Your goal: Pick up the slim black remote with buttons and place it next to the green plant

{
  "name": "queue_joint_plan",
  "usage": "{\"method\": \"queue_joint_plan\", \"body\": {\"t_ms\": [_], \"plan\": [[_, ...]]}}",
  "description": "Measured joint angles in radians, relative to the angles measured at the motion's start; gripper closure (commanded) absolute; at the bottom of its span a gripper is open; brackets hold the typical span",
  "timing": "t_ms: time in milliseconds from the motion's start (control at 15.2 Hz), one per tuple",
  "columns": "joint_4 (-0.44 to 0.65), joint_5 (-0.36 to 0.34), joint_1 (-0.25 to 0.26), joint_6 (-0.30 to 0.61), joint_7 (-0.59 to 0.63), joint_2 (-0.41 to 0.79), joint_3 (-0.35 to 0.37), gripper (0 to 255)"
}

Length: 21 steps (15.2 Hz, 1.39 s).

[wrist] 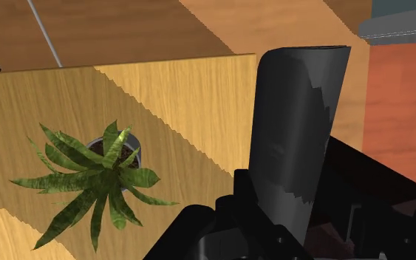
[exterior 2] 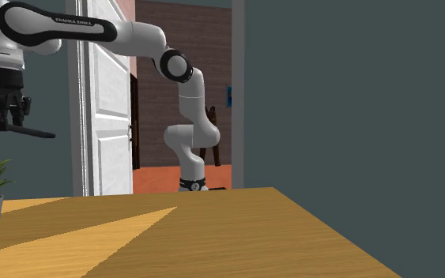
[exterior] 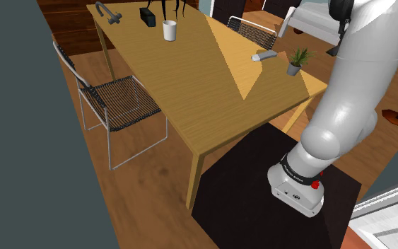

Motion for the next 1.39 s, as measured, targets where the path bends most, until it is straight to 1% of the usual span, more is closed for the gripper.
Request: {"method": "queue_joint_plan", "body": {"t_ms": [528,660,924,990,1386], "plan": [[-0.102,0.016,0.01,0.103,-0.011,0.012,0.01,255],[-0.116,0.028,0.0,0.124,-0.018,0.024,0.02,255],[-0.166,0.039,0.006,0.175,-0.022,0.031,0.027,255],[-0.171,0.046,-0.002,0.184,-0.026,0.039,0.034,255],[-0.228,0.075,-0.012,0.254,-0.04,0.064,0.059,255]]}}
